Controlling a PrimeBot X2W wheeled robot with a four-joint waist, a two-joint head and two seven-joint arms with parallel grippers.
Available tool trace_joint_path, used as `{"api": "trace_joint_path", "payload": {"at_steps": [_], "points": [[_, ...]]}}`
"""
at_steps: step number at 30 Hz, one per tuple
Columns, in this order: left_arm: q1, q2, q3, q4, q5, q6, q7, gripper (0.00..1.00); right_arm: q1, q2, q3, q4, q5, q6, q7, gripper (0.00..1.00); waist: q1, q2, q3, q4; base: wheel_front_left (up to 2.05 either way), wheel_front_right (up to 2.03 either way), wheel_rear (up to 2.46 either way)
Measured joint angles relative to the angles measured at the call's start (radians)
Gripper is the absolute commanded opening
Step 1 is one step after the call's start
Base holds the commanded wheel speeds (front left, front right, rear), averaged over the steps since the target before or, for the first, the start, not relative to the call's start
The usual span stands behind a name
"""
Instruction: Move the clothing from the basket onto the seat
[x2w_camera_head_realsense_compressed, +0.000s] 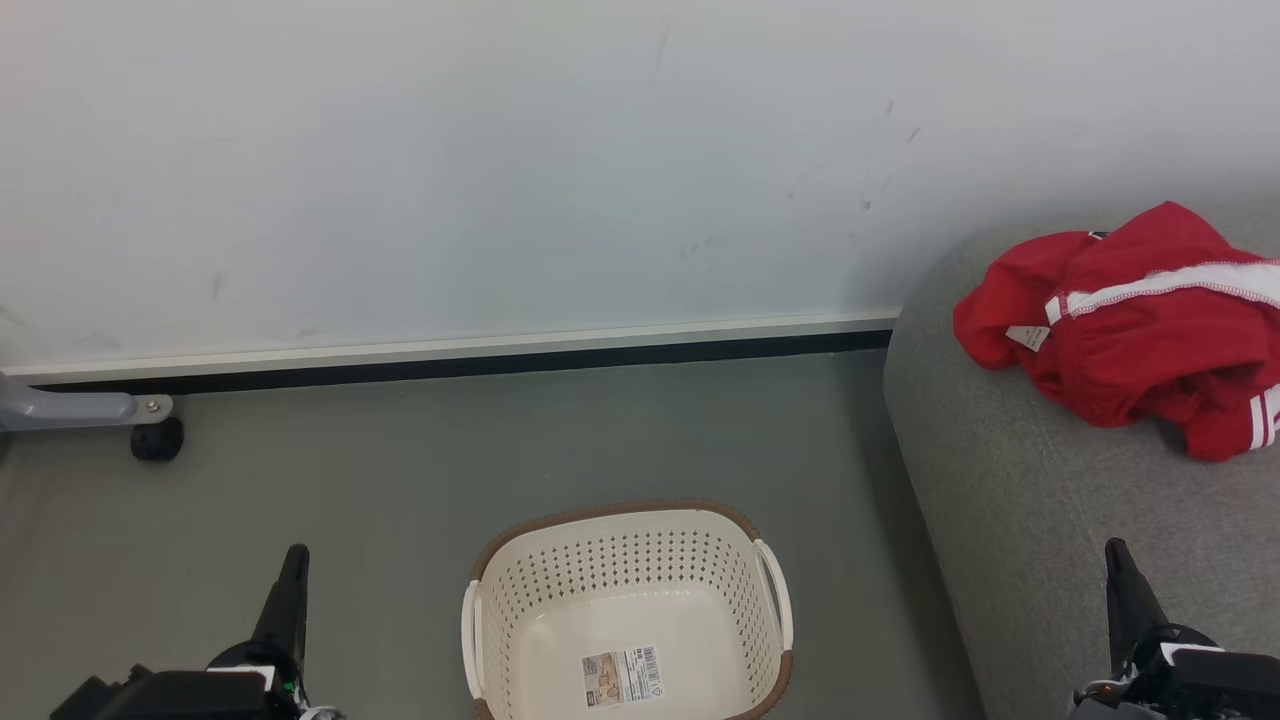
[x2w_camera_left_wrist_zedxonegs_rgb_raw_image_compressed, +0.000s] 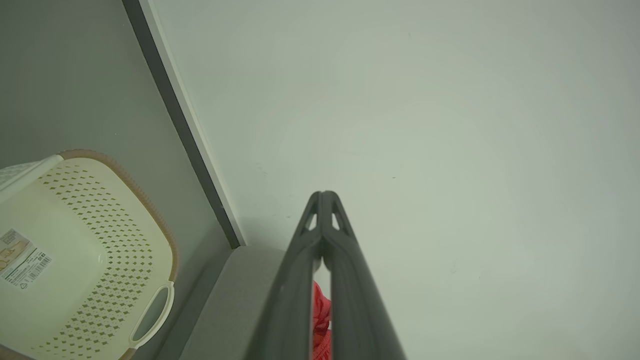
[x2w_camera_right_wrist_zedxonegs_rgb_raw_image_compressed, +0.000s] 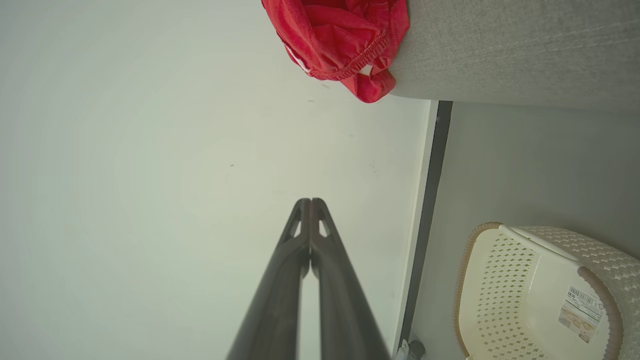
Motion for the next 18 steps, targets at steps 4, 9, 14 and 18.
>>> {"api": "trace_joint_path", "payload": {"at_steps": [4,9,14,18], "points": [[0.0,0.0,0.0,0.0,0.0,0.0,0.0,0.0,0.0,0.0,0.0,0.0,0.0,0.0,0.0,0.0,0.0,0.0,0.0,0.0,0.0,0.0,0.0],[0.0,0.0,0.0,0.0,0.0,0.0,0.0,0.0,0.0,0.0,0.0,0.0,0.0,0.0,0.0,0.0,0.0,-0.0001,0.0,0.0,0.0,0.0,0.0],[0.0,0.0,0.0,0.0,0.0,0.0,0.0,0.0,0.0,0.0,0.0,0.0,0.0,0.0,0.0,0.0,0.0,-0.0001,0.0,0.0,0.0,0.0,0.0],[0.0,0.0,0.0,0.0,0.0,0.0,0.0,0.0,0.0,0.0,0.0,0.0,0.0,0.0,0.0,0.0,0.0,0.0,0.0,0.0,0.0,0.0,0.0]]}}
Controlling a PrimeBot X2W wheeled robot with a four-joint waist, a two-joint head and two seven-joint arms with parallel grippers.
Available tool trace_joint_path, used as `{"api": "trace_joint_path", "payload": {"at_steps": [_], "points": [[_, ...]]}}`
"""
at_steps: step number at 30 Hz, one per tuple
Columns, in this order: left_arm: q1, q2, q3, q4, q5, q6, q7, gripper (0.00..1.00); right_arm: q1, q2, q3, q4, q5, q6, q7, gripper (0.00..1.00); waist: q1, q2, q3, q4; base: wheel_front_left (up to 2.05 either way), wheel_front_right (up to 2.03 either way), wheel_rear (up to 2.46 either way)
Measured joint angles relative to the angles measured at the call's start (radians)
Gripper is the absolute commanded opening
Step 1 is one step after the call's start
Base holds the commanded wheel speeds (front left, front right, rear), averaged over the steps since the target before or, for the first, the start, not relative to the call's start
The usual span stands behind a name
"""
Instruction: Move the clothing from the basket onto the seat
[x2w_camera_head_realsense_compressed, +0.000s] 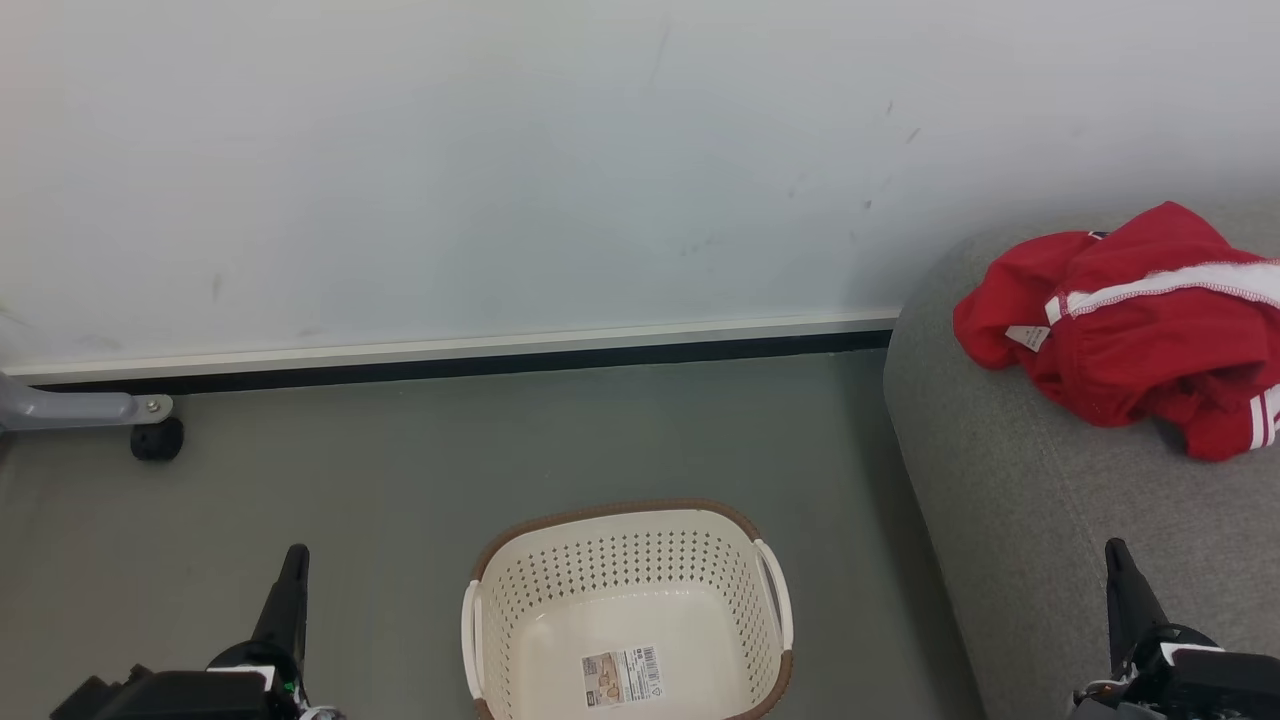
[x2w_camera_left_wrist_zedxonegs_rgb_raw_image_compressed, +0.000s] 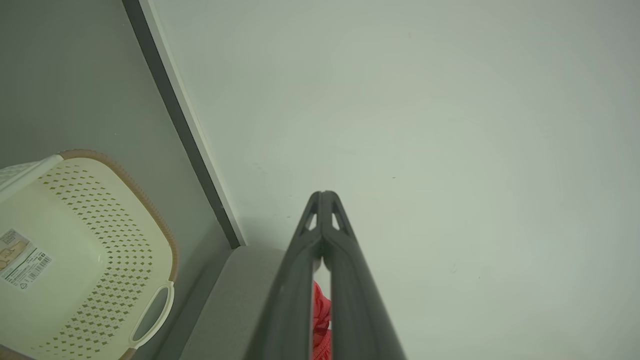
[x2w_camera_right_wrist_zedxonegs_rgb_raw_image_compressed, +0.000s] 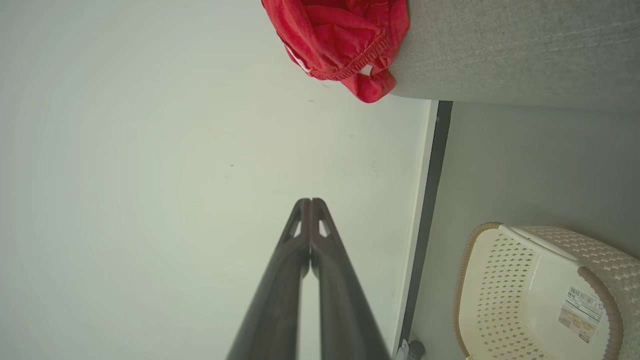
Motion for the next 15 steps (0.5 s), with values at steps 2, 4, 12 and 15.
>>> {"api": "trace_joint_path", "payload": {"at_steps": [2,4,12,15], "points": [[0.0,0.0,0.0,0.0,0.0,0.0,0.0,0.0,0.0,0.0,0.0,0.0,0.0,0.0,0.0,0.0,0.0,0.0,0.0,0.0,0.0,0.0,0.0],[0.0,0.0,0.0,0.0,0.0,0.0,0.0,0.0,0.0,0.0,0.0,0.0,0.0,0.0,0.0,0.0,0.0,0.0,0.0,0.0,0.0,0.0,0.0],[0.0,0.0,0.0,0.0,0.0,0.0,0.0,0.0,0.0,0.0,0.0,0.0,0.0,0.0,0.0,0.0,0.0,0.0,0.0,0.0,0.0,0.0,0.0],[0.0,0.0,0.0,0.0,0.0,0.0,0.0,0.0,0.0,0.0,0.0,0.0,0.0,0.0,0.0,0.0,0.0,0.0,0.0,0.0,0.0,0.0,0.0]]}}
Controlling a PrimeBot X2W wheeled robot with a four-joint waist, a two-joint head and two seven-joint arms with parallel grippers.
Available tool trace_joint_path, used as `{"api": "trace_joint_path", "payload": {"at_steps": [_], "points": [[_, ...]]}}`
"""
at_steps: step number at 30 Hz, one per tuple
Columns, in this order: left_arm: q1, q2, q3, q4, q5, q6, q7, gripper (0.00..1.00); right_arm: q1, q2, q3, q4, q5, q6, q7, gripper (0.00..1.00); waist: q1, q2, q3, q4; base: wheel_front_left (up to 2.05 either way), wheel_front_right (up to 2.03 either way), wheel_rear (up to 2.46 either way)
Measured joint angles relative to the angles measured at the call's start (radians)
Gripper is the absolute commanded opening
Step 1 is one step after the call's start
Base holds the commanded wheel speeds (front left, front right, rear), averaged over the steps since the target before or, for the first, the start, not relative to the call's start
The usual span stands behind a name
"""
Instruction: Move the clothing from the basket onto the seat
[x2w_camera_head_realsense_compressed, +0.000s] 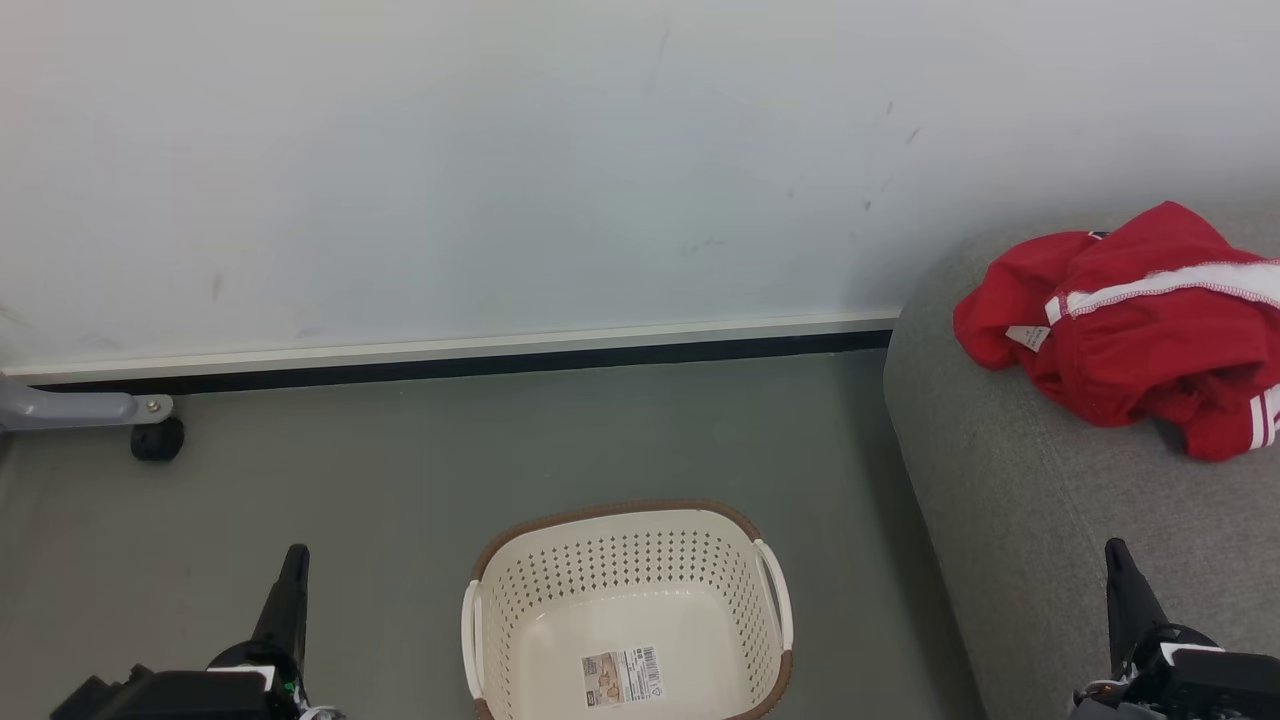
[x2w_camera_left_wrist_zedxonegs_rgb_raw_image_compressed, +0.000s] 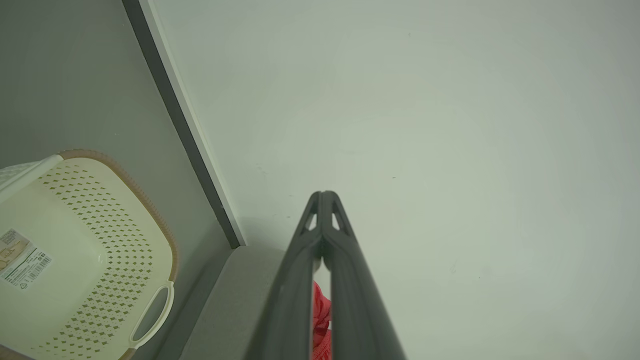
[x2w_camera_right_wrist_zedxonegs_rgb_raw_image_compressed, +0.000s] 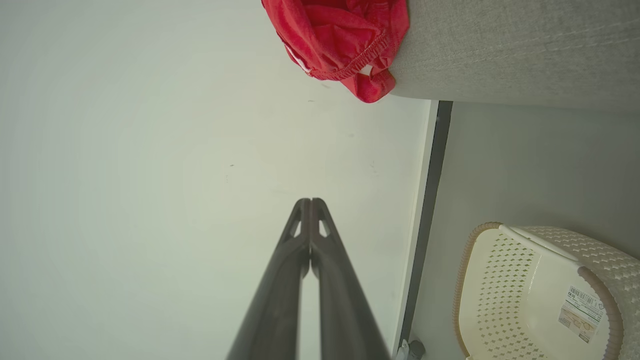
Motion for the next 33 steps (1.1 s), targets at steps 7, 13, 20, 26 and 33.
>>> {"api": "trace_joint_path", "payload": {"at_steps": [7,13,20,26,33], "points": [[0.0,0.0,0.0,0.0,0.0,0.0,0.0,0.0,0.0,0.0,0.0,0.0,0.0,0.0,0.0,0.0,0.0,0.0,0.0,0.0,0.0,0.0,0.0],[0.0,0.0,0.0,0.0,0.0,0.0,0.0,0.0,0.0,0.0,0.0,0.0,0.0,0.0,0.0,0.0,0.0,0.0,0.0,0.0,0.0,0.0,0.0],[0.0,0.0,0.0,0.0,0.0,0.0,0.0,0.0,0.0,0.0,0.0,0.0,0.0,0.0,0.0,0.0,0.0,0.0,0.0,0.0,0.0,0.0,0.0],[0.0,0.0,0.0,0.0,0.0,0.0,0.0,0.0,0.0,0.0,0.0,0.0,0.0,0.0,0.0,0.0,0.0,0.0,0.0,0.0,0.0,0.0,0.0],[0.0,0.0,0.0,0.0,0.0,0.0,0.0,0.0,0.0,0.0,0.0,0.0,0.0,0.0,0.0,0.0,0.0,0.0,0.0,0.0,0.0,0.0,0.0]]}}
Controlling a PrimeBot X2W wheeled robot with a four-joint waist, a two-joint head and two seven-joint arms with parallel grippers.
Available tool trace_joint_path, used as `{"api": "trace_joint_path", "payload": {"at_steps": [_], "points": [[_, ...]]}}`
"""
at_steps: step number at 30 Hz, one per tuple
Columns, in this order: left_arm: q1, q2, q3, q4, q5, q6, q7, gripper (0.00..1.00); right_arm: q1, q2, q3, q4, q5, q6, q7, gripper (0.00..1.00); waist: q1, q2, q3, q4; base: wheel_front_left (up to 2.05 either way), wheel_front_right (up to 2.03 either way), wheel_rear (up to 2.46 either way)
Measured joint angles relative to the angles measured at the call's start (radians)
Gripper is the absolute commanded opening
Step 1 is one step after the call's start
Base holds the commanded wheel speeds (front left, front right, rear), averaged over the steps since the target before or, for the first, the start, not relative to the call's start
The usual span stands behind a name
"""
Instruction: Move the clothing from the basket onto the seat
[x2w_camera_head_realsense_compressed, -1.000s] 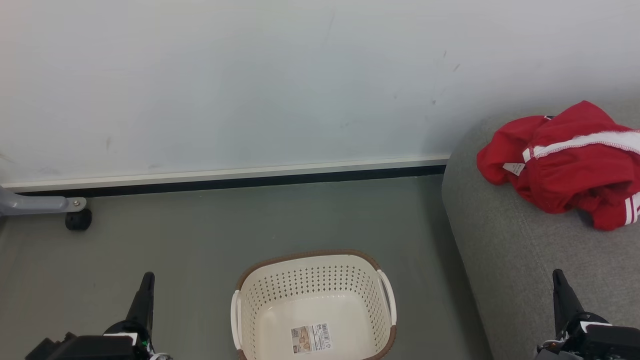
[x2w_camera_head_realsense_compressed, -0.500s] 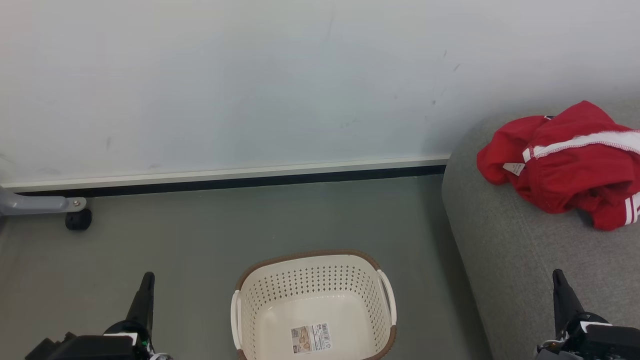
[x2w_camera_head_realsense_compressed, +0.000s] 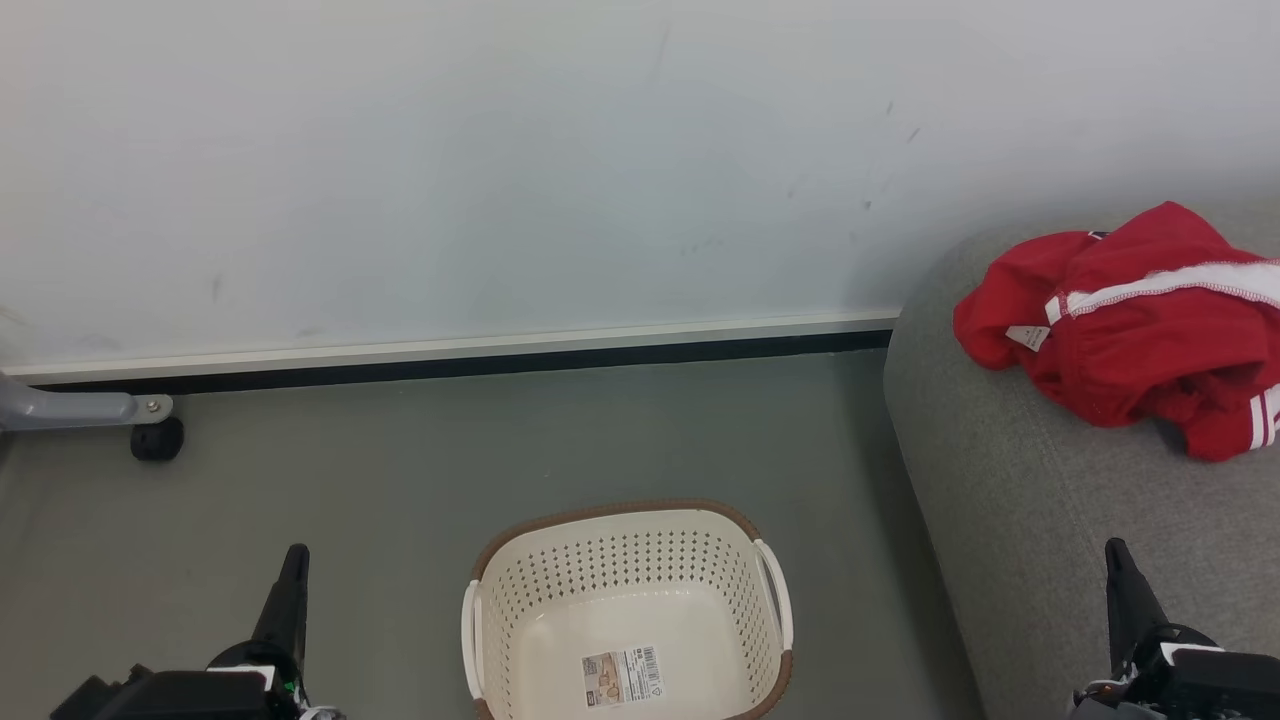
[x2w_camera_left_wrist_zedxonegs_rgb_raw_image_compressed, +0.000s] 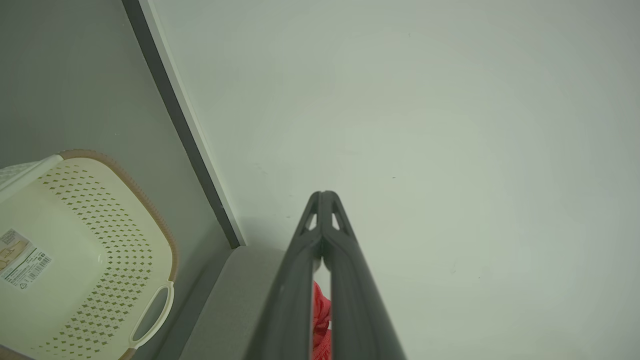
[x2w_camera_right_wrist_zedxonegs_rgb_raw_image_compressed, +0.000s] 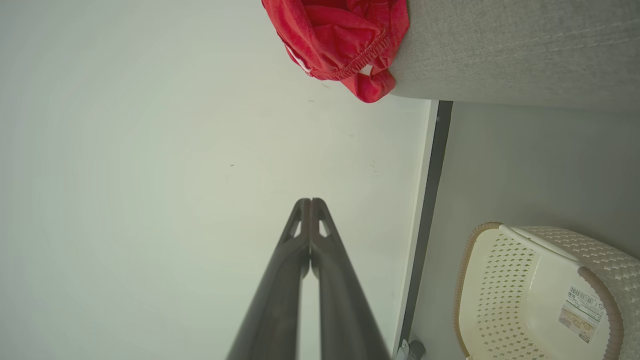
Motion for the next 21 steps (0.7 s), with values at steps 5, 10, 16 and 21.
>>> {"api": "trace_joint_path", "payload": {"at_steps": [5,10,16,21], "points": [[0.0,0.0,0.0,0.0,0.0,0.0,0.0,0.0,0.0,0.0,0.0,0.0,0.0,0.0,0.0,0.0,0.0,0.0,0.0,0.0,0.0,0.0,0.0],[0.0,0.0,0.0,0.0,0.0,0.0,0.0,0.0,0.0,0.0,0.0,0.0,0.0,0.0,0.0,0.0,0.0,0.0001,0.0,0.0,0.0,0.0,0.0],[0.0,0.0,0.0,0.0,0.0,0.0,0.0,0.0,0.0,0.0,0.0,0.0,0.0,0.0,0.0,0.0,0.0,0.0,0.0,0.0,0.0,0.0,0.0],[0.0,0.0,0.0,0.0,0.0,0.0,0.0,0.0,0.0,0.0,0.0,0.0,0.0,0.0,0.0,0.0,0.0,0.0,0.0,0.0,0.0,0.0,0.0]]}}
